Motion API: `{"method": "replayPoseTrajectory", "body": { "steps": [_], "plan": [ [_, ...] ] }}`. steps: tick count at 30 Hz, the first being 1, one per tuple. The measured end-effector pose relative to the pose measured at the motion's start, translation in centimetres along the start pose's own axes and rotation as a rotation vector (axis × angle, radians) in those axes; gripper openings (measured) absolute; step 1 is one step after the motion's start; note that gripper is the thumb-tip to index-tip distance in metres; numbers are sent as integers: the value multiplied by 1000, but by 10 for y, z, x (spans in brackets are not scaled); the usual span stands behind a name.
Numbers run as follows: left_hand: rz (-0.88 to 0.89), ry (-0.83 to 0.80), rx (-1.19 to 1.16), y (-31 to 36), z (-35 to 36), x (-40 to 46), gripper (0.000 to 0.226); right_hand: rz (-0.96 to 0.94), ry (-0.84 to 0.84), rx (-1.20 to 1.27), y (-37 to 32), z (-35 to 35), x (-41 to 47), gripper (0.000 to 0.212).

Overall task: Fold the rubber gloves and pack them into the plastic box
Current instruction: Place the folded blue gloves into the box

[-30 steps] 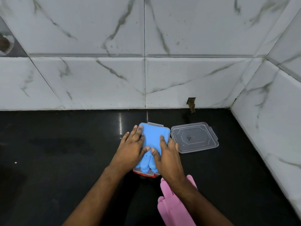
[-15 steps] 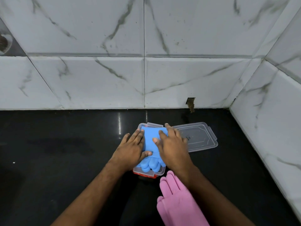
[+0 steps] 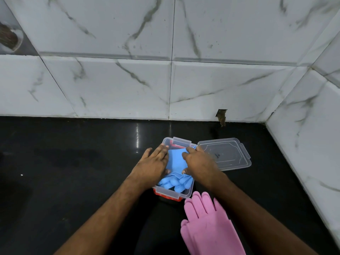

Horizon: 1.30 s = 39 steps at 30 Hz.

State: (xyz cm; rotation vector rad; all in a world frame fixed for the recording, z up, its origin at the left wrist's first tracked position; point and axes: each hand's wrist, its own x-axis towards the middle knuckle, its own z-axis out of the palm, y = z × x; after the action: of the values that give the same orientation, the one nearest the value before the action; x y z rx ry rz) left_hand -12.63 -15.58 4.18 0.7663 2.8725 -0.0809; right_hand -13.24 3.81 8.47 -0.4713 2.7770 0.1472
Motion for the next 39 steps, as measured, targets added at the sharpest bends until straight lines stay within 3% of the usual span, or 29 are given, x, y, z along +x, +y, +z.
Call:
{"method": "replayPoseTrajectory", "body": {
  "steps": [5,8,12,13,16,18,20,23,27,32,39],
  "plan": [
    [96,49,-420,20,-12,-4,40,-3,-15,54,-2,-6,-6,55],
    [138,-11,-386,29,-7,-4,40,69,-115,89,-8,-8,-1,47],
    [113,-34,-350,32,-2,-1,44,140,-382,50,-12,-19,19,60],
    [120,-36,-349,31,-3,-1,43,126,-358,16,-11,-17,21,57],
    [144,-38,-342,27,-2,-4,37,87,-78,-130,-4,-4,11,48],
    [80,-29,-408,29,-2,-4,45,65,14,-198,0,2,6,40],
    [-13,-38,-433,35,-3,-2,61,42,22,-260,-1,1,4,30],
    [-92,-32,-350,47,-2,5,60,37,-6,-331,-9,-1,2,25],
    [-145,-53,-210,53,3,8,66,95,-28,-333,-16,4,9,33],
    [-160,-70,-157,52,3,10,72,130,-13,-213,-12,13,20,56],
    [-86,-30,-258,54,-10,0,50,60,122,80,1,7,-4,47]
  ]
}}
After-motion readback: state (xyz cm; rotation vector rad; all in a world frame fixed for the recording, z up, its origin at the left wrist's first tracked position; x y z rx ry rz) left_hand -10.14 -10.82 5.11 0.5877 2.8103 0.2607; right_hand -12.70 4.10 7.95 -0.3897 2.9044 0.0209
